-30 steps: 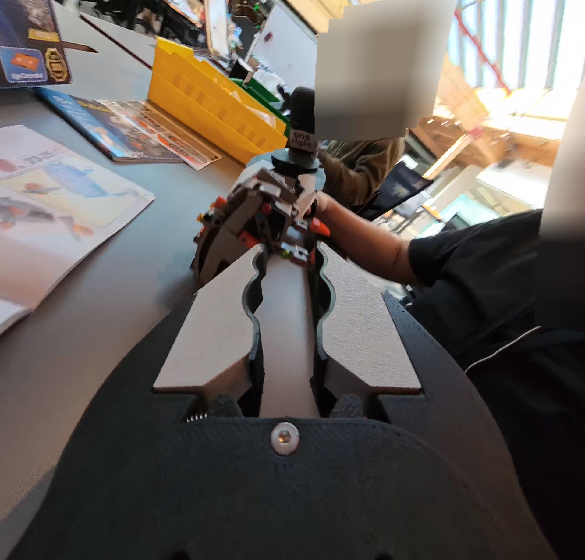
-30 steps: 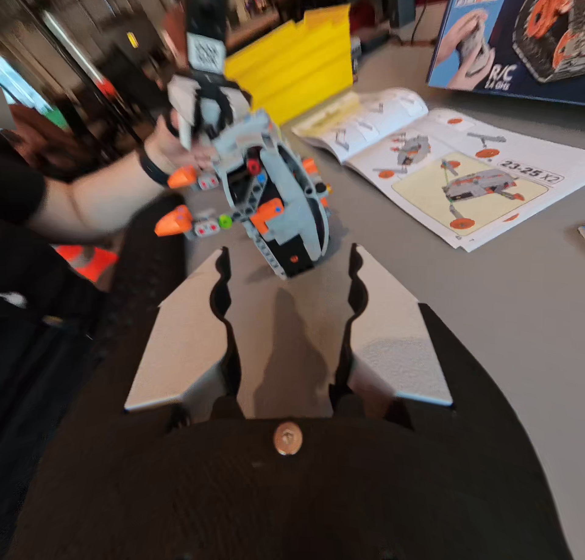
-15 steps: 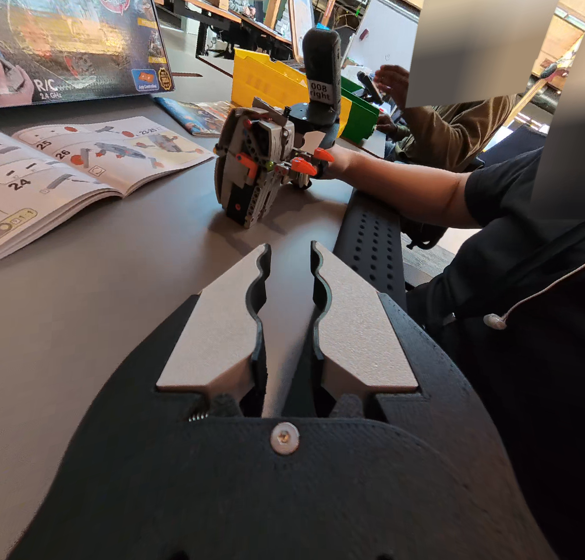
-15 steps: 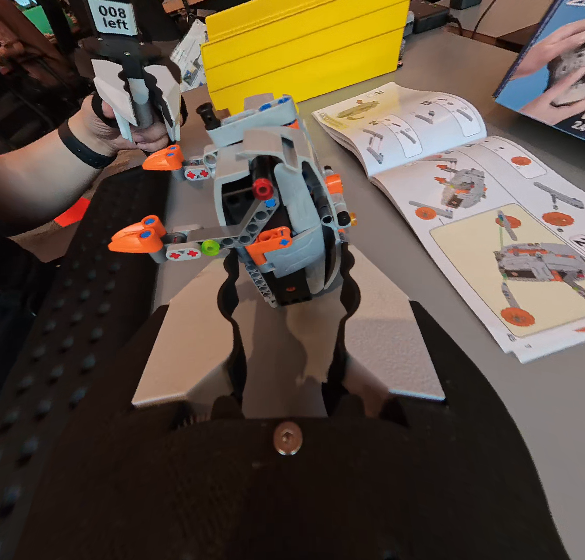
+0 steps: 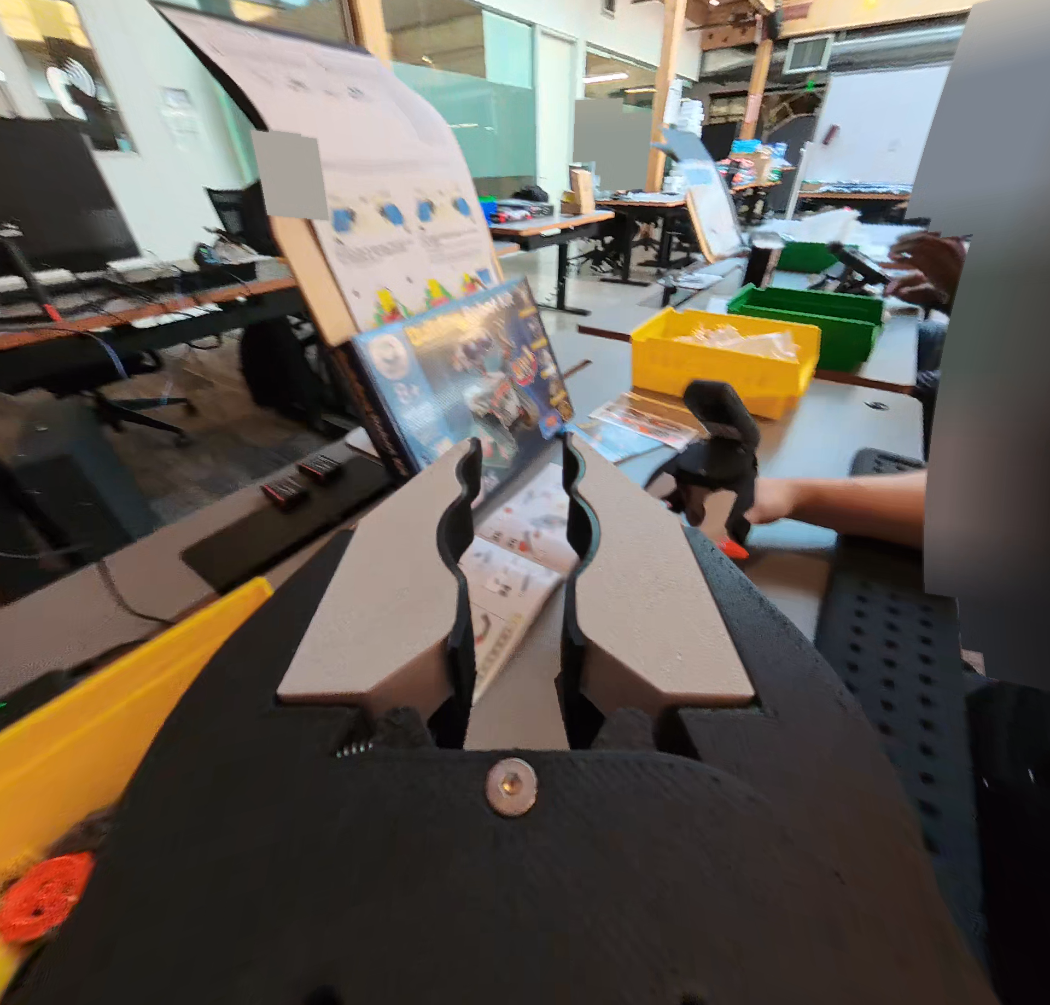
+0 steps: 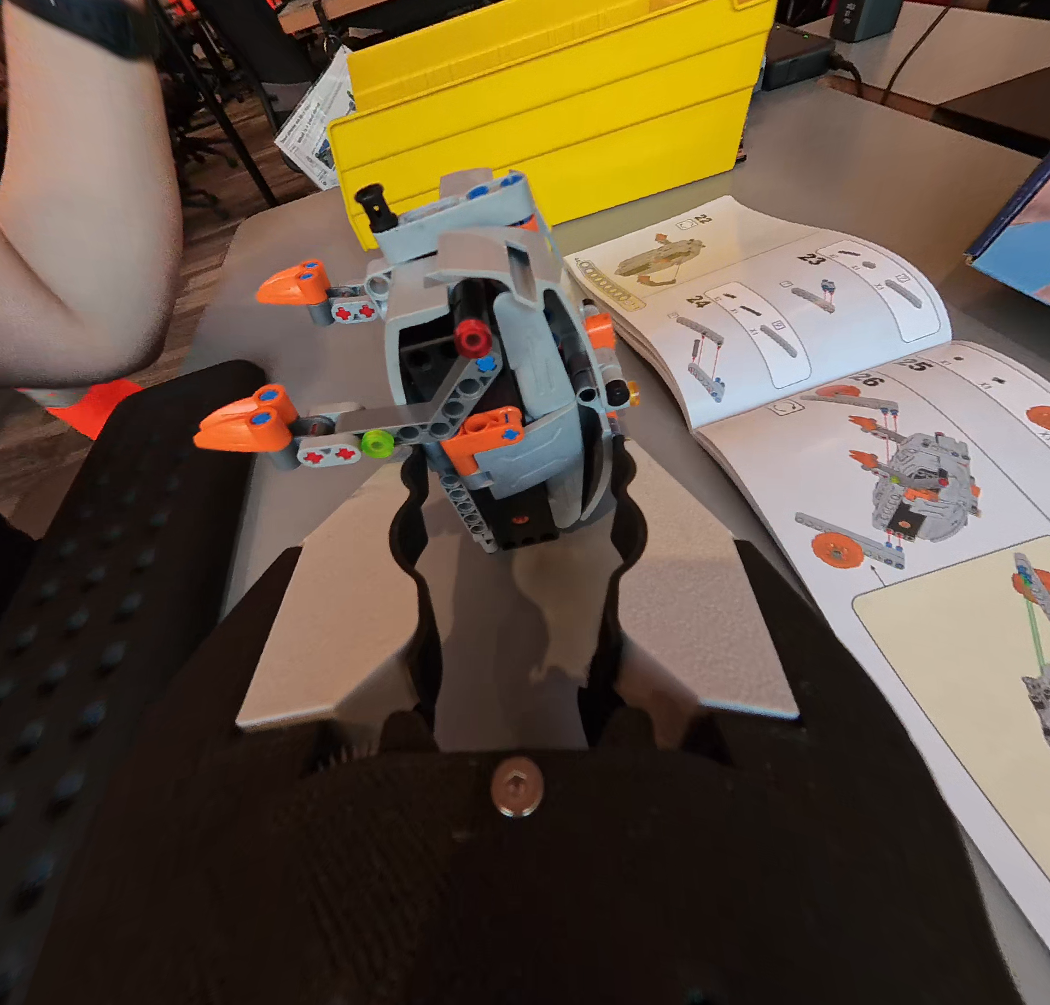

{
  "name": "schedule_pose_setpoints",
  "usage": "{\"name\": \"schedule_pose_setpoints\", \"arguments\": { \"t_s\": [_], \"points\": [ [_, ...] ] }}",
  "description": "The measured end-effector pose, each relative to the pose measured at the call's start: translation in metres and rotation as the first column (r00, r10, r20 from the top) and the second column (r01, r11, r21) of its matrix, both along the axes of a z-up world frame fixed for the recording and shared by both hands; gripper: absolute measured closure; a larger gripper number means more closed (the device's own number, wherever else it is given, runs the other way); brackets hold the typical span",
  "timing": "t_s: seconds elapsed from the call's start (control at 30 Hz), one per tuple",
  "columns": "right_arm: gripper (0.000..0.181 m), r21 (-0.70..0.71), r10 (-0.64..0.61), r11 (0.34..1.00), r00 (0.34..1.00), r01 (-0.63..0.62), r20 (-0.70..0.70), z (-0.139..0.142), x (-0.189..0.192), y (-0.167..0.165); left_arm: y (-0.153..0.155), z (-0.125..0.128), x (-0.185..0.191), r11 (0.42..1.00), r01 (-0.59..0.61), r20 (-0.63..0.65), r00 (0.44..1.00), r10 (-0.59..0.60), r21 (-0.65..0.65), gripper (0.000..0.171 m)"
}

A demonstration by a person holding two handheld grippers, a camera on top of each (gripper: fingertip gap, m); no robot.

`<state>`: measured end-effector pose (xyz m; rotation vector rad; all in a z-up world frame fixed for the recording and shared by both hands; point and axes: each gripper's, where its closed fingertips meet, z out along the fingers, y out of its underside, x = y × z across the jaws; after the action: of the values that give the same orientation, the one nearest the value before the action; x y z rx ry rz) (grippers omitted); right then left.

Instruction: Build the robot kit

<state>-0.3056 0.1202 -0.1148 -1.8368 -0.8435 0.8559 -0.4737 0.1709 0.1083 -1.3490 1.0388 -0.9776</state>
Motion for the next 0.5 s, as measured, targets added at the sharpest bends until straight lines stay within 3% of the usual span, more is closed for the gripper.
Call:
{"name": "schedule_pose_setpoints", "arguments": {
  "t_s": [0.1, 0.17, 0.37, 0.5],
  "points": [
    [0.117, -0.002, -0.023, 1.0, 1.0, 0.023, -0.002, 0.0, -0.003, 0.003, 0.028, 0.038, -0.013, 0.999, -0.053, 0.026, 0.998, 0.053, -0.011, 0.143],
    [0.117, -0.006, -0.039, 0.999, 0.999, 0.039, -0.007, 0.0, -0.004, 0.006, 0.041, 0.045, -0.02, 0.996, -0.075, 0.019, 0.997, 0.076, -0.056, 0.141],
    [0.116, 0.0, -0.09, 0.996, 0.996, 0.09, -0.005, 0.0, -0.014, 0.015, 0.078, 0.03, -0.048, 0.965, -0.188, -0.055, 0.982, 0.181, -0.182, 0.142],
    [0.117, 0.007, -0.127, 0.992, 0.992, 0.127, 0.001, 0.0, -0.022, 0.019, 0.108, 0.016, -0.085, 0.906, -0.371, -0.137, 0.927, 0.349, -0.204, 0.142]
  ]
}}
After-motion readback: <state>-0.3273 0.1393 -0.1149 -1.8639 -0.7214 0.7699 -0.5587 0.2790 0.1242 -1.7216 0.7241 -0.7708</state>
